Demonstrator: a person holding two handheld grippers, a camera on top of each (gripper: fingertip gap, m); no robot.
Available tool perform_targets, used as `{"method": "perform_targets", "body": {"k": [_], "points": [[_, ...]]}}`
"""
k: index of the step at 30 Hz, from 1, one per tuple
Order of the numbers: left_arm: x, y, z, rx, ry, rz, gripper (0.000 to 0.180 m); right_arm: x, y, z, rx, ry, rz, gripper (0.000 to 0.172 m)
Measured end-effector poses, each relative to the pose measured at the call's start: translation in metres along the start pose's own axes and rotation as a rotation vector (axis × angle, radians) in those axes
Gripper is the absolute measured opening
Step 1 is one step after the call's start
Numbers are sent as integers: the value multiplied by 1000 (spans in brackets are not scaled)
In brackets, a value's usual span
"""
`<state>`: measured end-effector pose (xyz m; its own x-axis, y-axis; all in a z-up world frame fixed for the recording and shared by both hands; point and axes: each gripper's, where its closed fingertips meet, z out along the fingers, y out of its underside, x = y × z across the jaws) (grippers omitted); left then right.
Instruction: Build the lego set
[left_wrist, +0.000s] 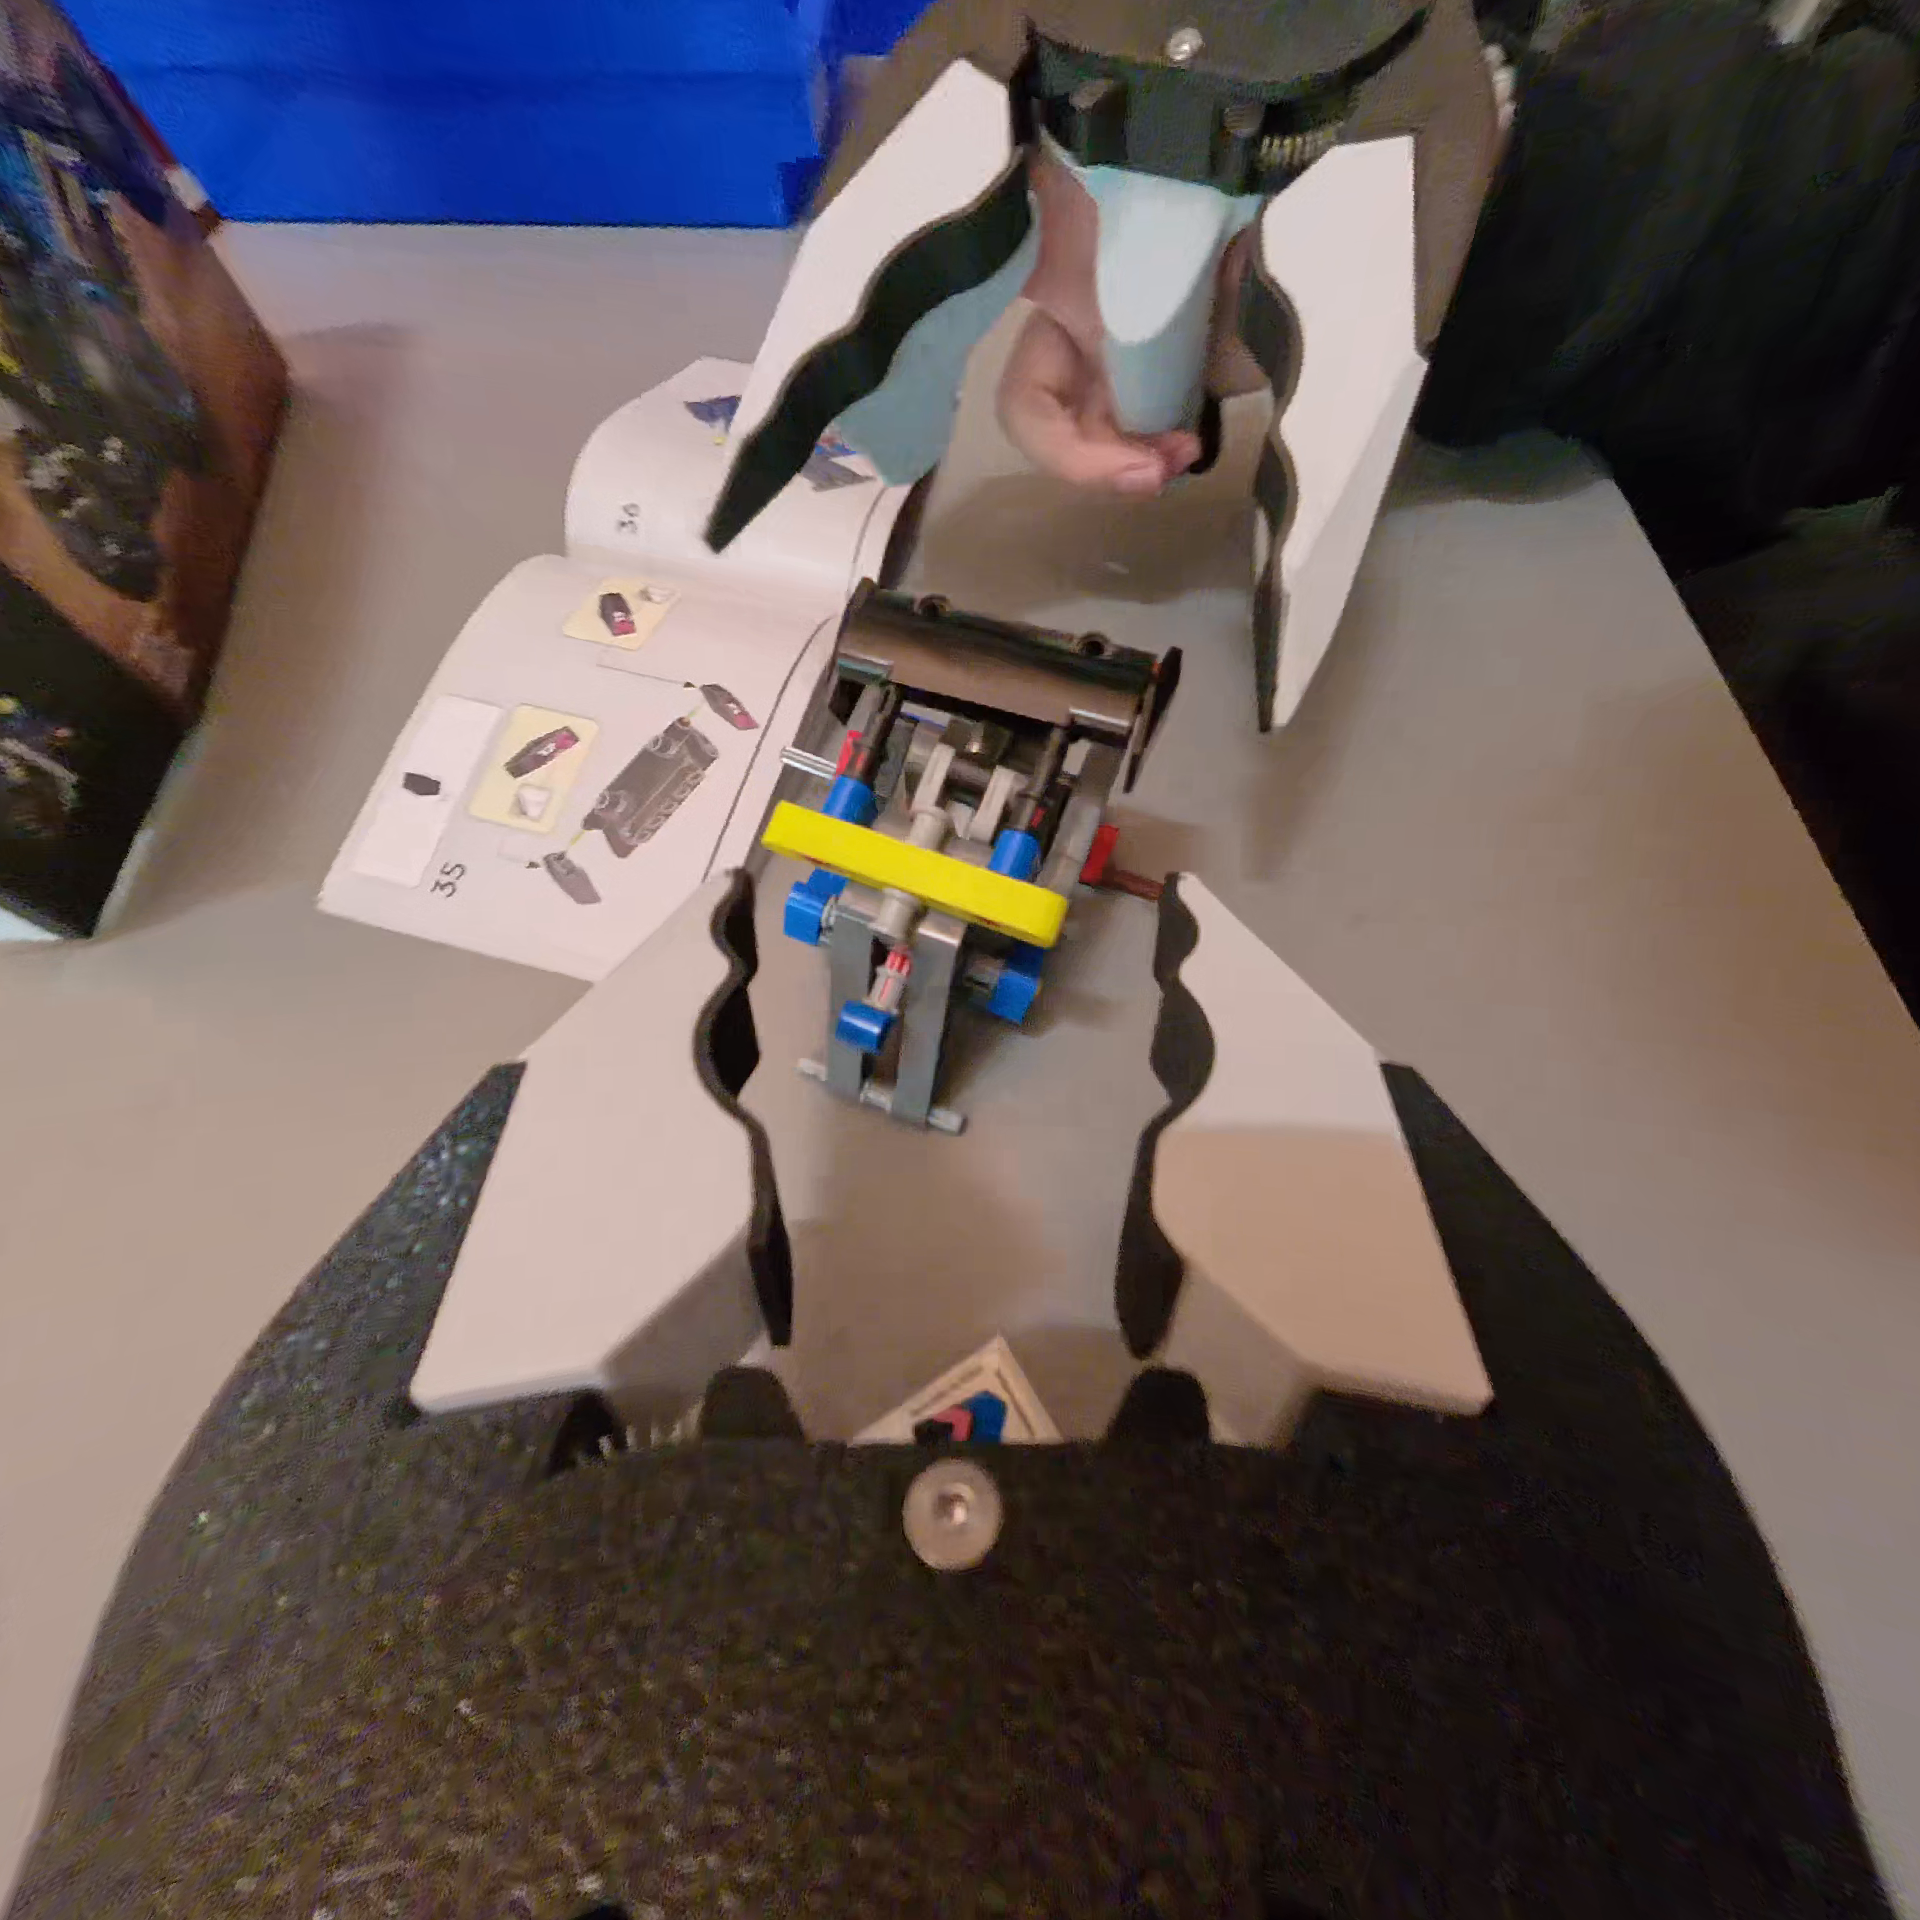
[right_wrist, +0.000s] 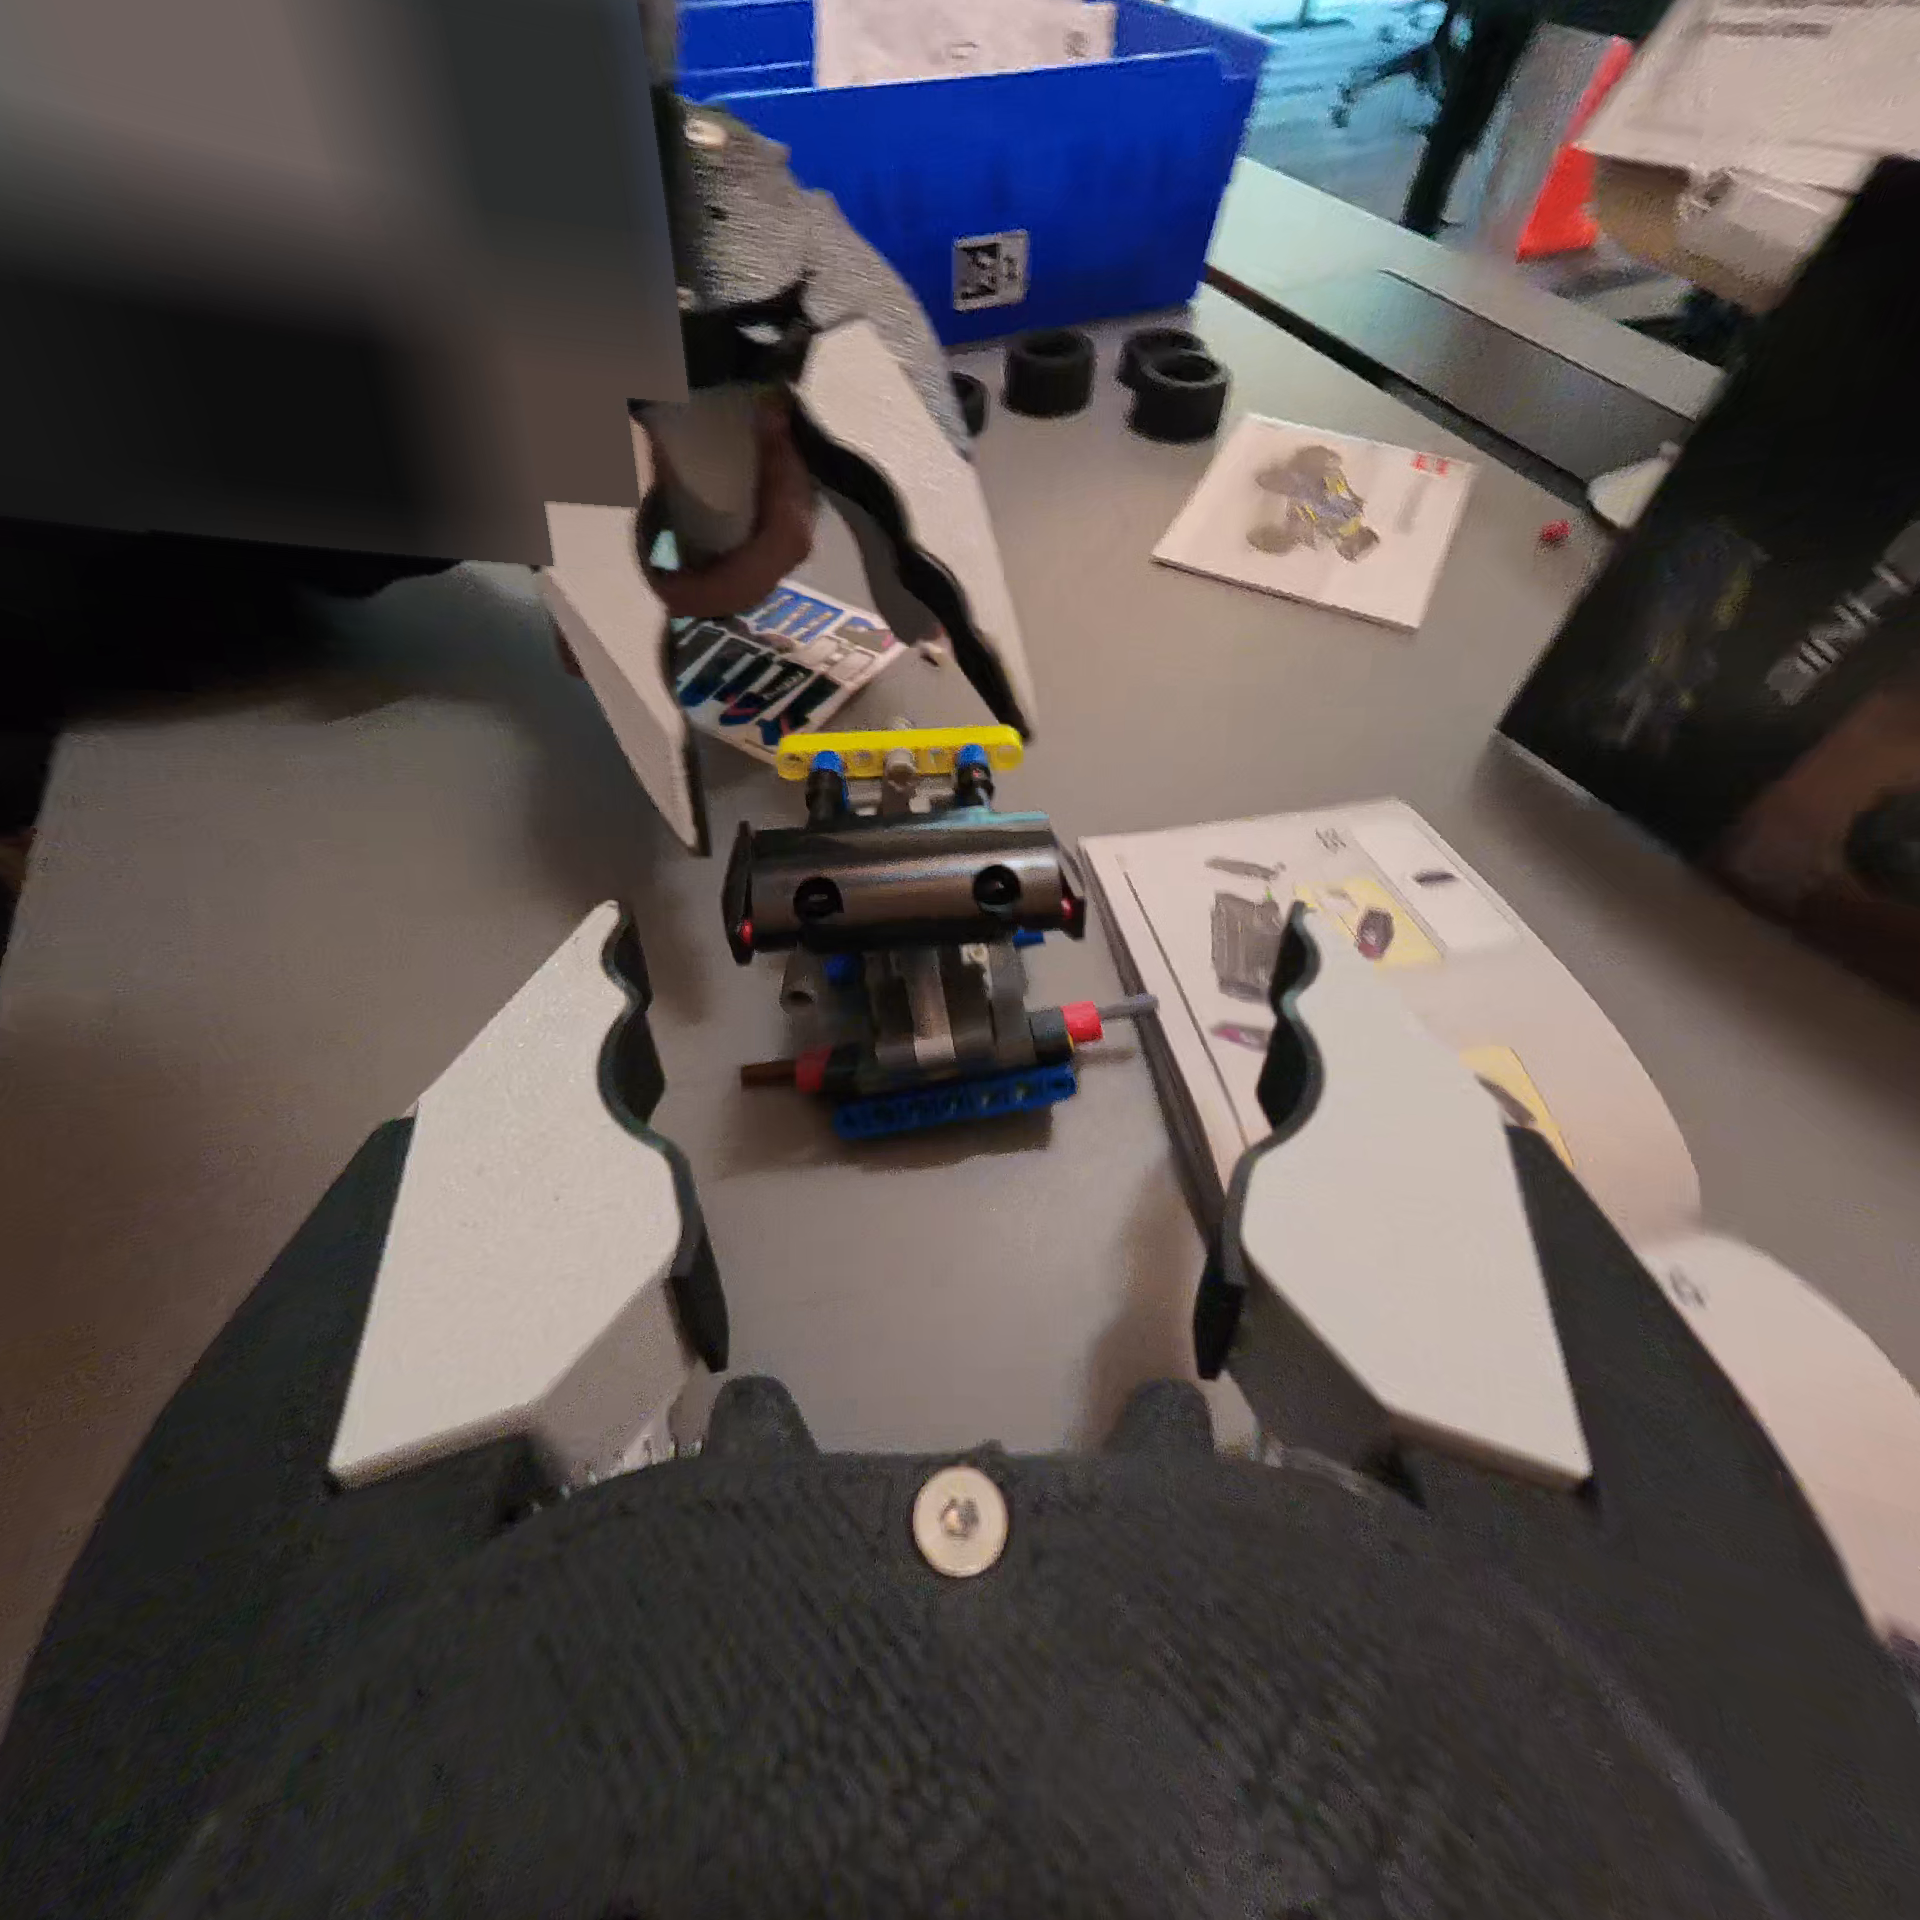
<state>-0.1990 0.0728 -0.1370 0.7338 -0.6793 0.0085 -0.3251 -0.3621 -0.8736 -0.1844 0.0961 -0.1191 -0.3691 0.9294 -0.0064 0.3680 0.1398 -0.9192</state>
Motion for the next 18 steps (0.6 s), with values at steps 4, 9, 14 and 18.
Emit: {"method": "perform_targets", "body": {"k": [4,9,14,18], "points": [[0,-3,5,22,59,39,60,-9,8,16,-32,-113,-43,98],[0,-3,9,33,64,49,60,-9,9,21,-44,-81,-94,91],[-3,0,15,5,61,103,65,-4,12,15,-55,-24,-96,81],[-4,-4,16,43,96,72,63,-7,12,15,-30,-29,-116,76]]}}
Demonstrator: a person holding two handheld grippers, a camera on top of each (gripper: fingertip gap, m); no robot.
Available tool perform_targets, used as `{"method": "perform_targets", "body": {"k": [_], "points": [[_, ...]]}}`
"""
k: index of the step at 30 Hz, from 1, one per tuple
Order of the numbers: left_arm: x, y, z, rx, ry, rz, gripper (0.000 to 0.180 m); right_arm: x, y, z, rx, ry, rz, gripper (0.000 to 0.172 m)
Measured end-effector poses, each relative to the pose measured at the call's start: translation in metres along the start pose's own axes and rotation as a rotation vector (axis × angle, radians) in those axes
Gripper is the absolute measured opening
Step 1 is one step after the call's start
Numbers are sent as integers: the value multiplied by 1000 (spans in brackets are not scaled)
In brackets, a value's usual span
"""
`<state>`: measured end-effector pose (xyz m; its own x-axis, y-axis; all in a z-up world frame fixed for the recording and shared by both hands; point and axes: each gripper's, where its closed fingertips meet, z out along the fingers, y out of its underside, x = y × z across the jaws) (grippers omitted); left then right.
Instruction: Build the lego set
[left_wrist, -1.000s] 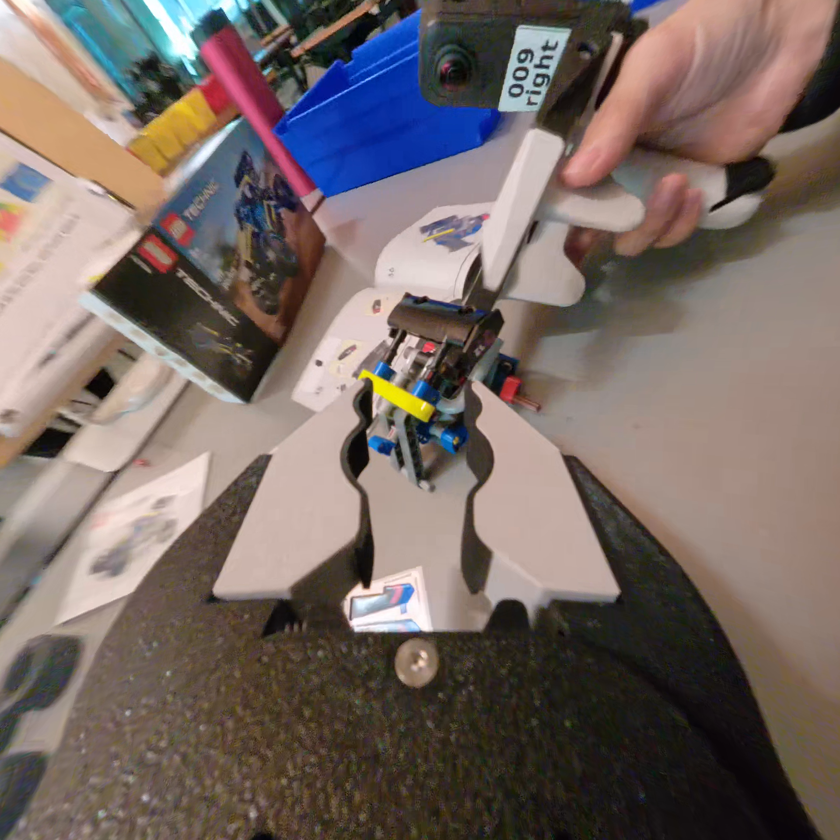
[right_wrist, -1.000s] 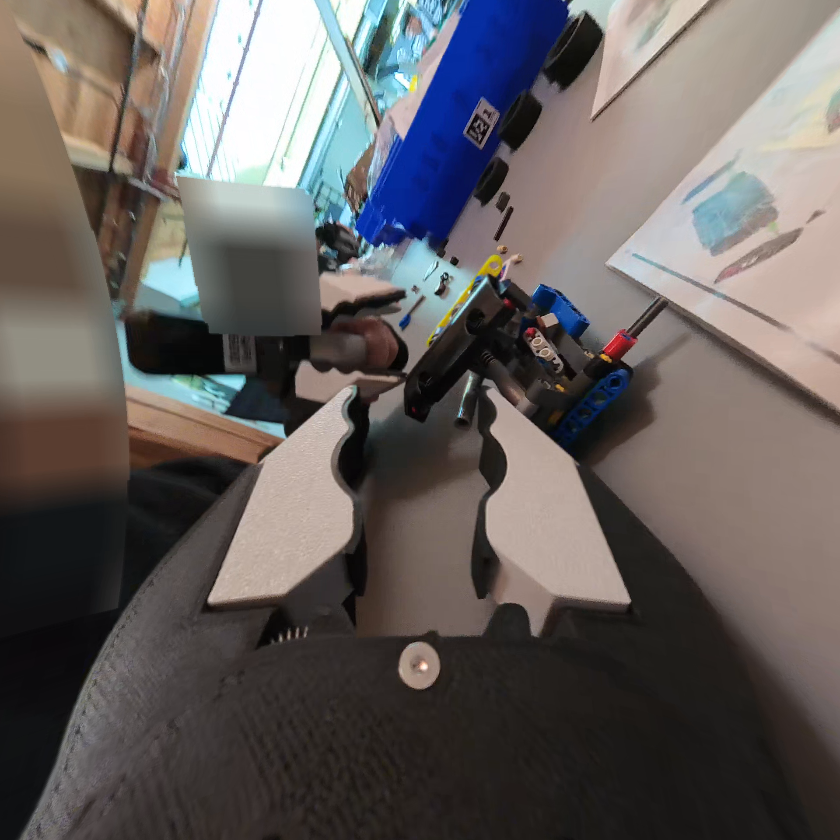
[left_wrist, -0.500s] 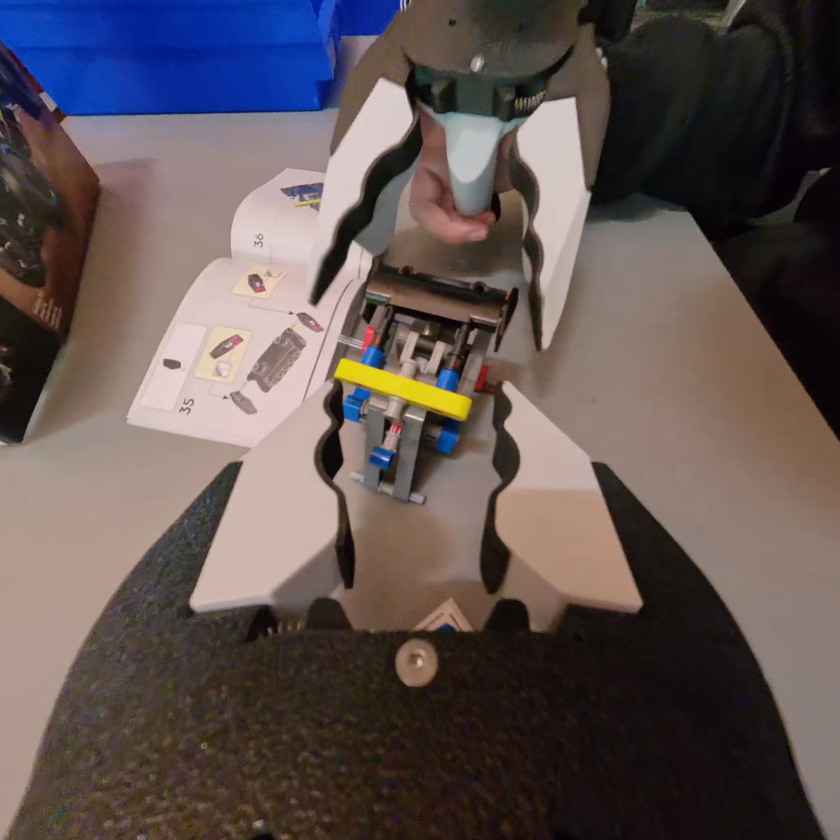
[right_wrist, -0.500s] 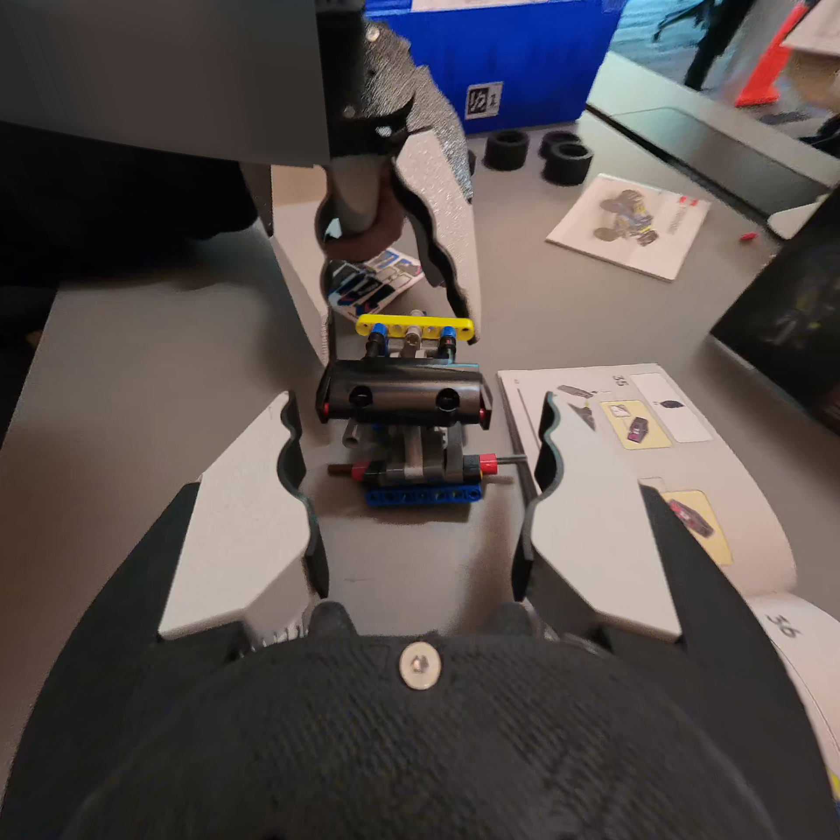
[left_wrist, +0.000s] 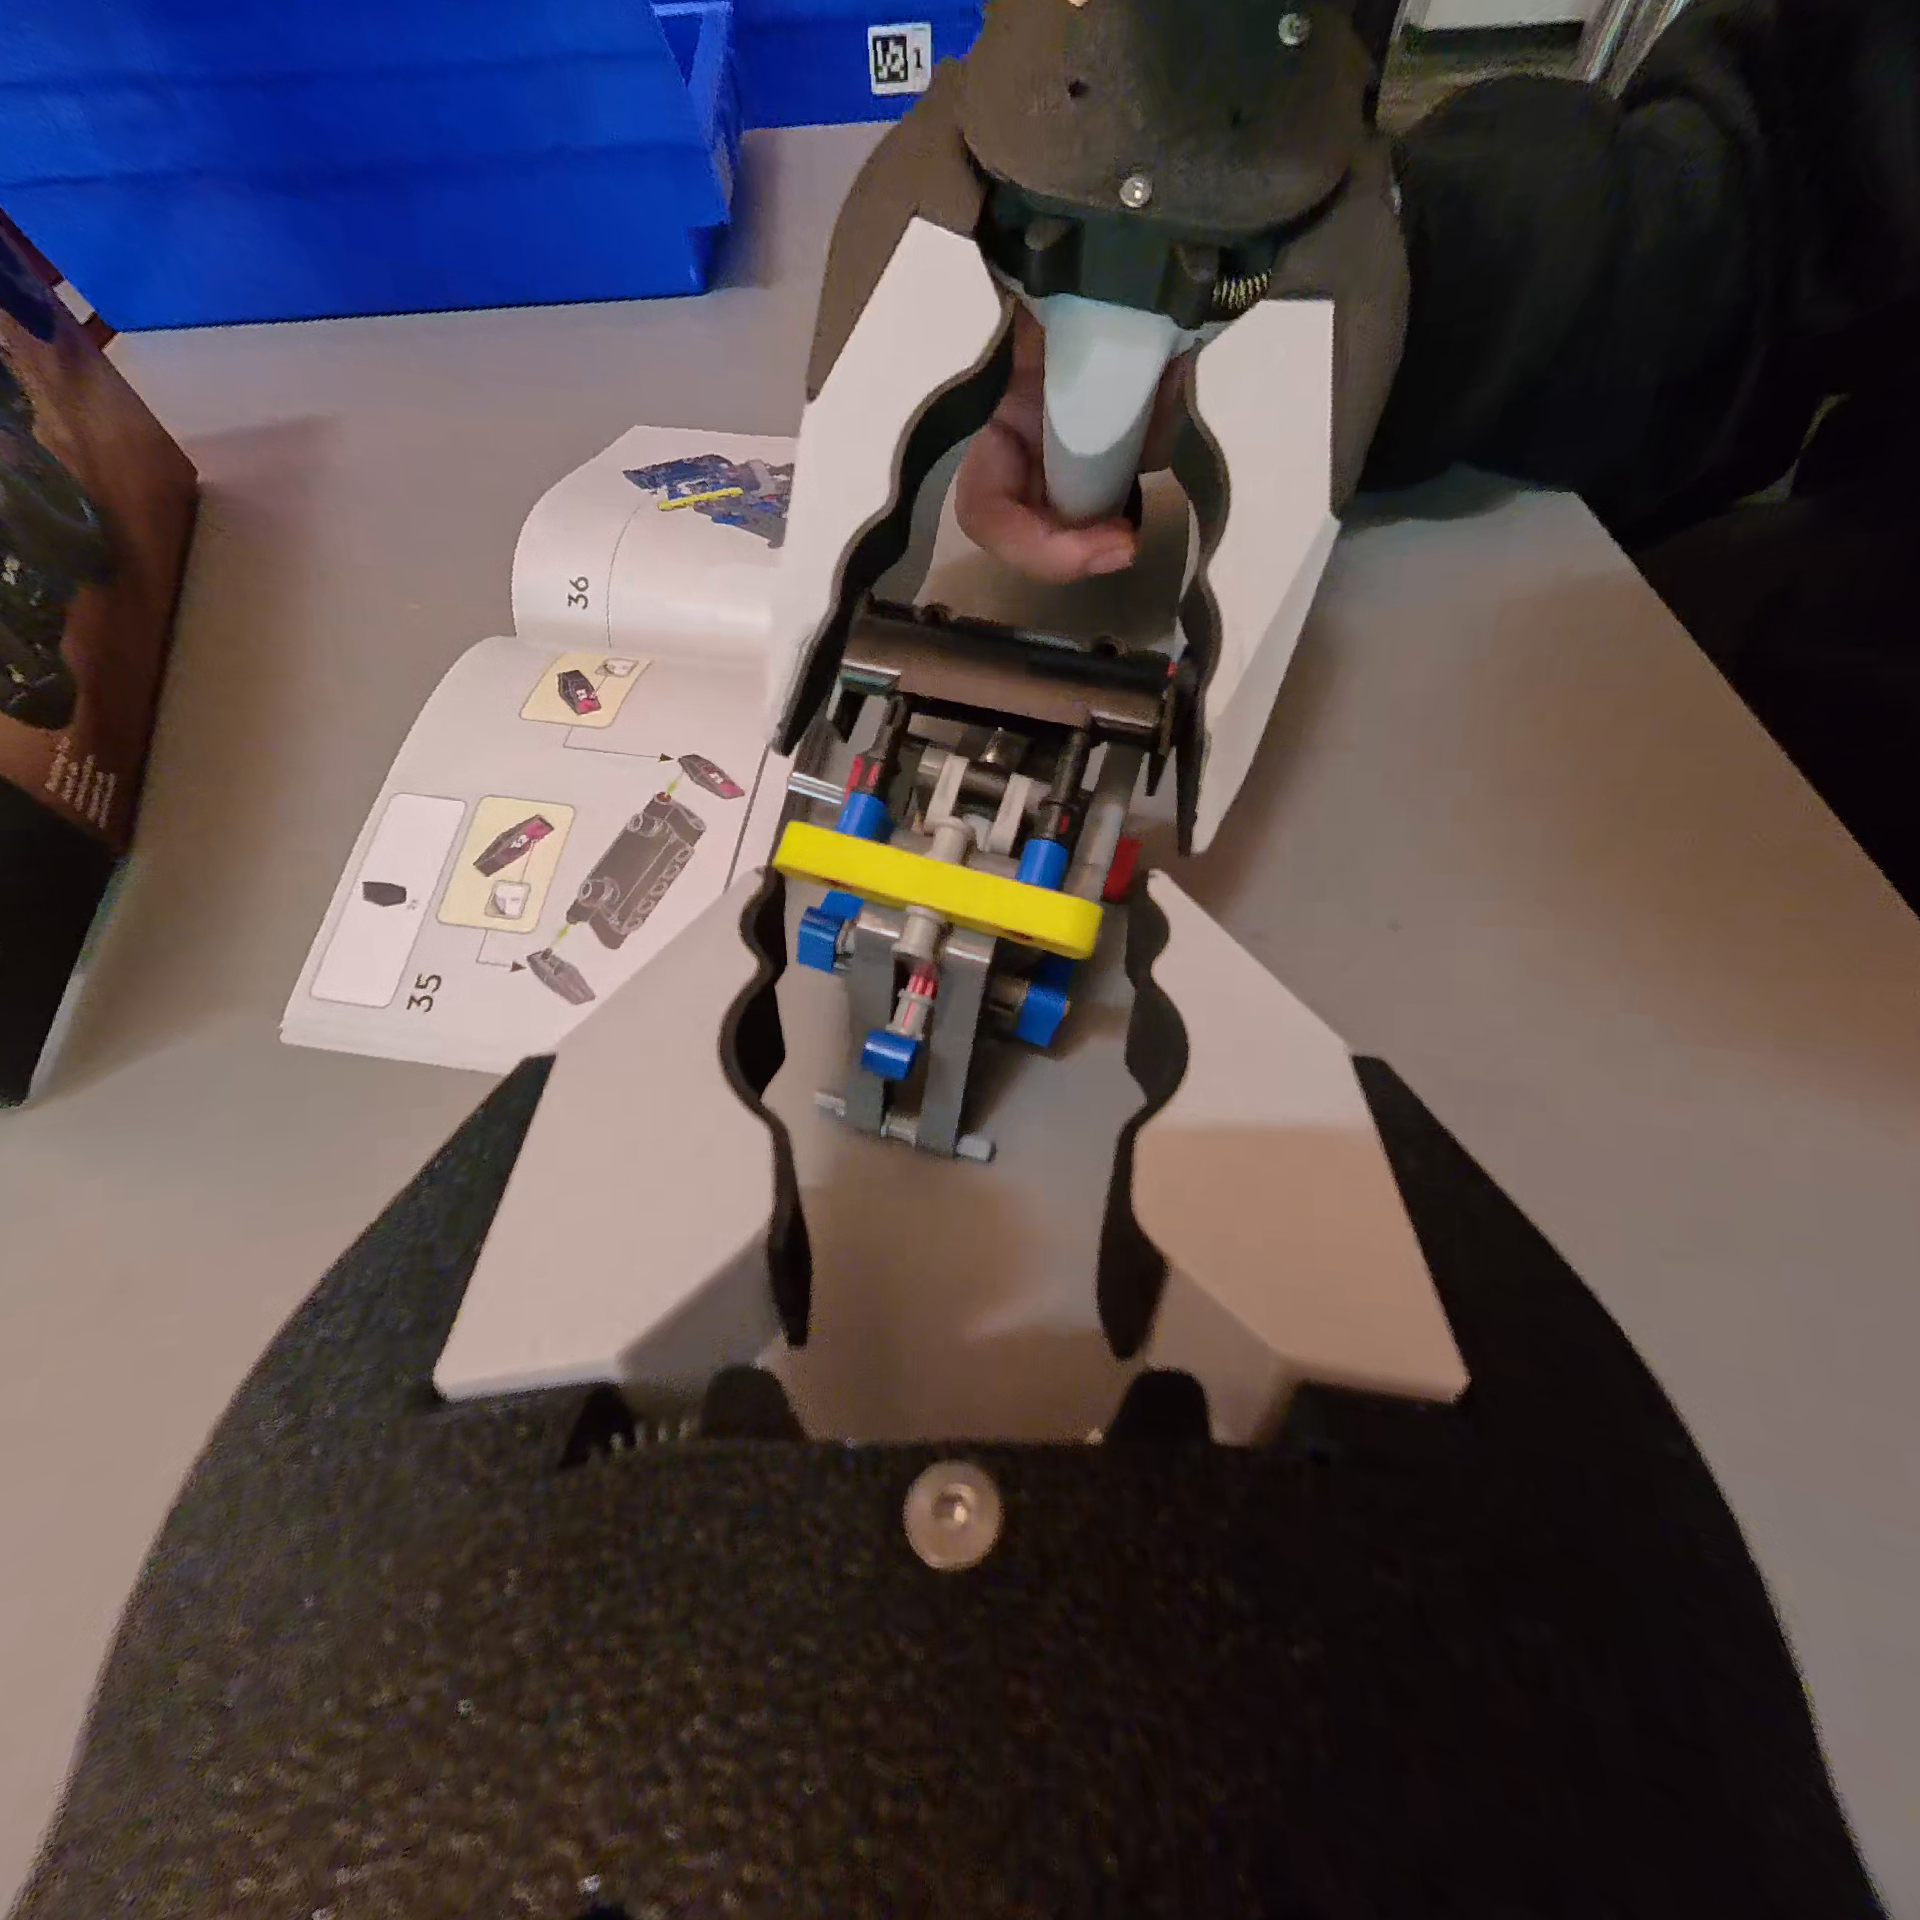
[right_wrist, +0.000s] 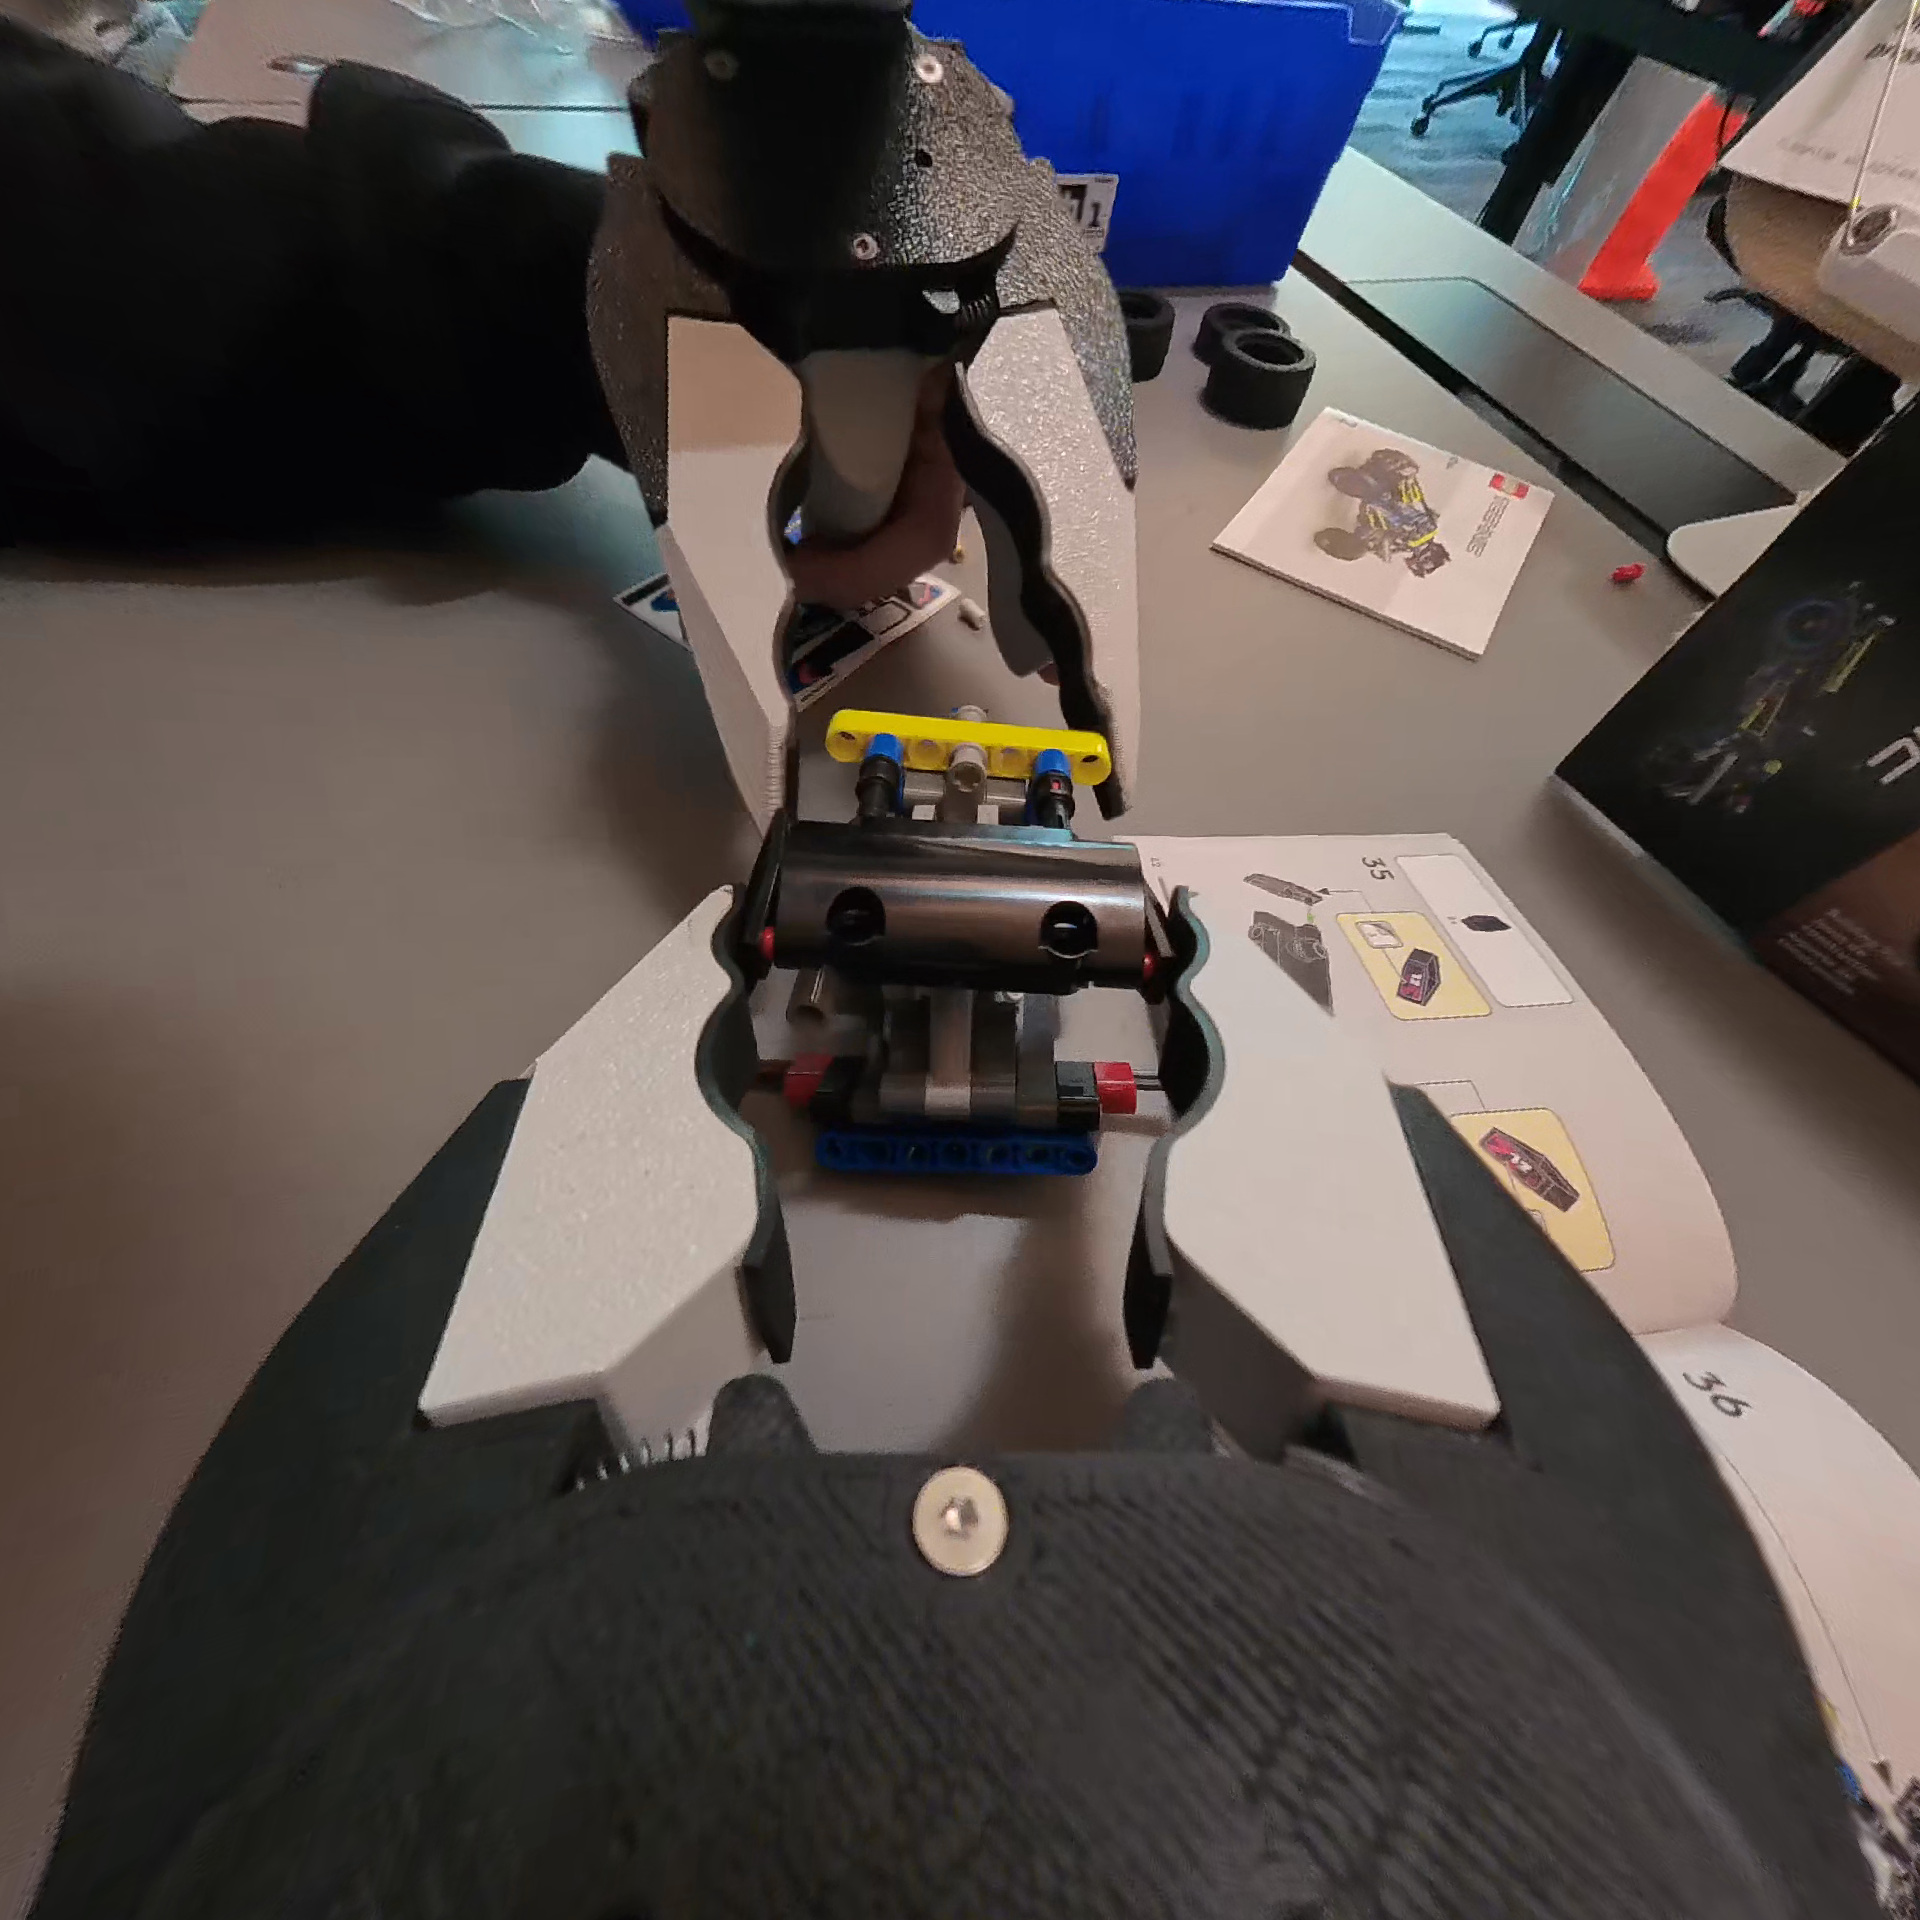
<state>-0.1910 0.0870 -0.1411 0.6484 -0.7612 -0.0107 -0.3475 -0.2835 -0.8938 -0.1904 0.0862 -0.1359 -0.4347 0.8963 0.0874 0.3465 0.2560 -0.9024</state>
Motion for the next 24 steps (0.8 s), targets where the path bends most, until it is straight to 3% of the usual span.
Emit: {"method": "perform_targets", "body": {"k": [4,6,11,19,24], "points": [[-5,0,1,8,-17,15,72,-3,1,1,-1,-34,-15,76],[0,0,3,7,21,22,62,-3,1,1,-6,-41,-26,76],[1,0,3,-6,-16,63,60,-3,3,0,-40,-44,-80,75],[-2,5,0,-158,-130,138,60,0,9,2,-200,-40,-228,76],[-2,3,1,-100,-168,70,60,0,5,-7,-121,-83,-27,76]]}}
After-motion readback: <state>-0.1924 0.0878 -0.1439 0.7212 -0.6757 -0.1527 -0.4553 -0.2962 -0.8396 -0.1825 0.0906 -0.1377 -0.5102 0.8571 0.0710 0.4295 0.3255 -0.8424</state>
